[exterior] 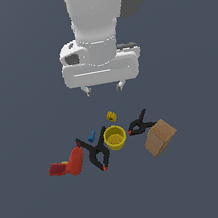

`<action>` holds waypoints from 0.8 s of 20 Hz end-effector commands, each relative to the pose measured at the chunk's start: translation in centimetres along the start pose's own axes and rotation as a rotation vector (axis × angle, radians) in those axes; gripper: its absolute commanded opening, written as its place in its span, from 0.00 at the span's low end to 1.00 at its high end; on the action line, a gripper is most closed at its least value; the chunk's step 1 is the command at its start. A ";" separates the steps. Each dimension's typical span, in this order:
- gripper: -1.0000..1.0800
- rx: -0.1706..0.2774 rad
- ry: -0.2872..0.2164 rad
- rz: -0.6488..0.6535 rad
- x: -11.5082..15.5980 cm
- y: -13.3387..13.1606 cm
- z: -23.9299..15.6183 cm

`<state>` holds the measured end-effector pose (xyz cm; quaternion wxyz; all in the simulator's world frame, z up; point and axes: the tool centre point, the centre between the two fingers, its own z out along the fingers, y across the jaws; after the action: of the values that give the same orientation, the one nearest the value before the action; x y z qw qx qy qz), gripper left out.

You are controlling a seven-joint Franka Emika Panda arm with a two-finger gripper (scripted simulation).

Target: Pick up a designated object from a clutter of objects.

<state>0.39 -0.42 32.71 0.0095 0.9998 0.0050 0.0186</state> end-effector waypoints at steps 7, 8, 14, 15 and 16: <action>1.00 -0.005 -0.005 -0.007 0.1 -0.2 0.7; 1.00 -0.005 -0.005 -0.007 0.1 -0.3 0.7; 1.00 -0.001 -0.007 -0.007 0.4 0.1 1.1; 1.00 0.000 -0.008 -0.006 0.5 0.2 1.3; 1.00 0.002 -0.009 -0.006 0.7 0.4 1.5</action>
<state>0.95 -0.56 31.52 0.0097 0.9998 0.0084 0.0150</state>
